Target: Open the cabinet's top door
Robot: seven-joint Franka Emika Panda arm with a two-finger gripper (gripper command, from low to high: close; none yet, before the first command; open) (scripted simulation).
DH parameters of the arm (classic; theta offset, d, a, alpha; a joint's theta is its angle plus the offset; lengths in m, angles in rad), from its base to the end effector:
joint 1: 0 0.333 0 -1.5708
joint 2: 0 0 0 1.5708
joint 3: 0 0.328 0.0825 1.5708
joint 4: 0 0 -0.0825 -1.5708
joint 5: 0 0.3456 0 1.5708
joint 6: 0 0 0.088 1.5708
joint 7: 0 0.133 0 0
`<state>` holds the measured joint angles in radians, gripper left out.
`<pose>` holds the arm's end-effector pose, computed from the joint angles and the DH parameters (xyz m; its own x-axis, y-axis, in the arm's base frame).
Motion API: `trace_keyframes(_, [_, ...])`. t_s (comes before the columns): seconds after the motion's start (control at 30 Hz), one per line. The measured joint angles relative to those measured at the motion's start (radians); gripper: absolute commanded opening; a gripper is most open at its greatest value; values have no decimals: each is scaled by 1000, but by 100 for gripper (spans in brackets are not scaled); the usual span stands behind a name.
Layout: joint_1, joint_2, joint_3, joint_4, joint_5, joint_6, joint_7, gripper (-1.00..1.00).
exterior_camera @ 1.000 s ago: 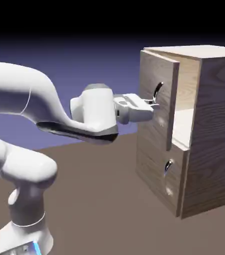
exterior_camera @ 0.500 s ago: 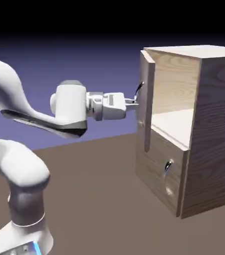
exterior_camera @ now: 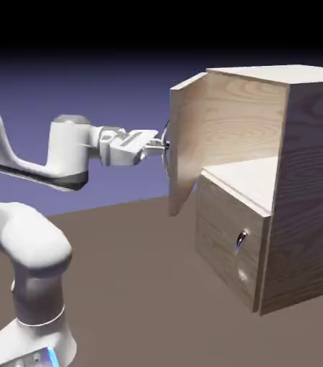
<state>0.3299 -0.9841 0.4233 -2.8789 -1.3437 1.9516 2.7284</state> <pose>0.2284 0.1086 0.5010 -0.4672 -0.5307 0.7072 -0.4666 -0.5314 -0.7070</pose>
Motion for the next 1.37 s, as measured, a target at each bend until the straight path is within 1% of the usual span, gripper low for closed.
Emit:
trace_keyframes(0.17, [-17,103,181,106,195,-210,8,-100])
trace_keyframes(0.33, [-98,240,362,260,341,-425,38,-100])
trace_keyframes(0.6, [-324,460,652,530,466,-734,114,-100])
trace_keyframes(0.8, [-527,566,870,682,505,-889,163,-100])
trace_keyframes(1.03, [-780,559,1103,804,558,-963,160,-100])
trace_keyframes(1.33, [-1107,384,1328,1012,678,-1028,64,-100])
trace_keyframes(1.37, [-1139,362,1344,1040,691,-1039,52,100])
